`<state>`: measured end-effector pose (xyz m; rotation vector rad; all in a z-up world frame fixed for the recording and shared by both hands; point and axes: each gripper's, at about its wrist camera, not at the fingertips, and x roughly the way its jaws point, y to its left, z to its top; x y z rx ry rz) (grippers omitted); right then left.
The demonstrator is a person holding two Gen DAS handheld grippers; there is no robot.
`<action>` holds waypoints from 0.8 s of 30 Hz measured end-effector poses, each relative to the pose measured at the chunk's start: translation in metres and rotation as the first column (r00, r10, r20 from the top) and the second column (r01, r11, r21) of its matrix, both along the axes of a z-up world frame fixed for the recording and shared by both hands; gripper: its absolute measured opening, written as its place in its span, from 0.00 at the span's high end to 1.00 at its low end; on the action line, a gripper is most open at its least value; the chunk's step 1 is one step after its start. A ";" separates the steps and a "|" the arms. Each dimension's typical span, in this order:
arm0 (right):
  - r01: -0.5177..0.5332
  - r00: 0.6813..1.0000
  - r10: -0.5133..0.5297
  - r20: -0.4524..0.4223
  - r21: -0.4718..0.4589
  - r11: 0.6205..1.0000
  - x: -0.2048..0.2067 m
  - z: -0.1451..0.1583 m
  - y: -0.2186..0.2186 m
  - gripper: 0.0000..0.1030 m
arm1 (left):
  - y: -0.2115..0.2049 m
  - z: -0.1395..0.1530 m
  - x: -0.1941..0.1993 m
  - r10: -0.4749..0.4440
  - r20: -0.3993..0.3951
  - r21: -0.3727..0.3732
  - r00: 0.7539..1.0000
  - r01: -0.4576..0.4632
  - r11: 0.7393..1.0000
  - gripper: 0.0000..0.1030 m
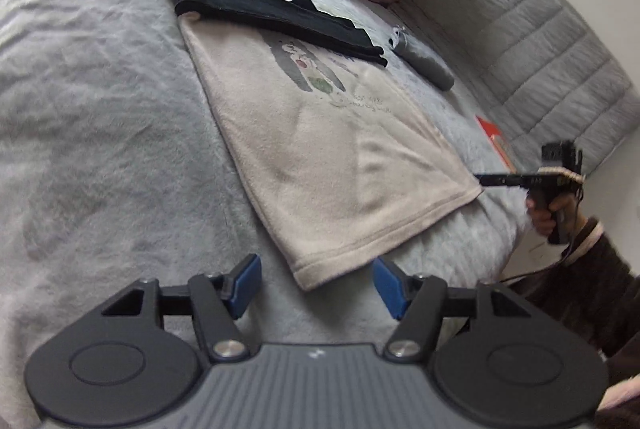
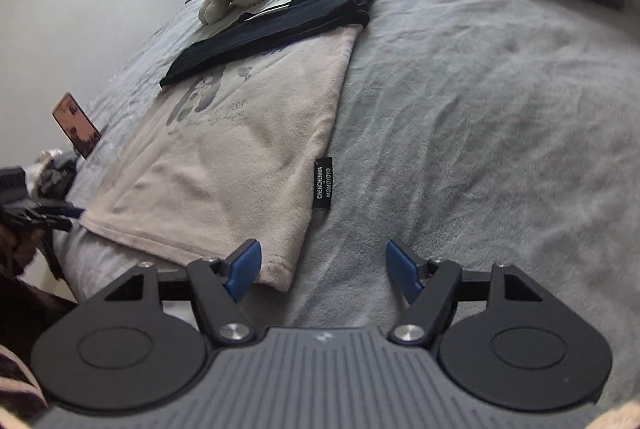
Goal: Fold clothes
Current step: 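Move both grippers toward the beige hem of the sweatshirt, then grasp the beige hem corners with both grippers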
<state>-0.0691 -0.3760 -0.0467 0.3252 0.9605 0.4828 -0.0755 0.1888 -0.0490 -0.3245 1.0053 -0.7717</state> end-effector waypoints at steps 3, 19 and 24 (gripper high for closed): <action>0.024 0.996 -0.012 -0.085 0.142 0.990 0.010 -0.006 -0.011 0.36 | 0.009 -0.016 0.013 0.031 -0.122 -0.134 0.992 -0.047 0.990 0.40; -0.055 0.981 0.110 -0.160 0.316 0.947 0.033 -0.017 0.007 0.38 | -0.010 -0.033 0.026 -0.009 -0.223 -0.256 0.975 -0.049 0.965 0.49; -0.076 0.977 0.137 -0.164 0.328 0.942 0.033 -0.017 0.014 0.38 | -0.015 -0.034 0.025 -0.019 -0.231 -0.267 0.973 -0.045 0.963 0.54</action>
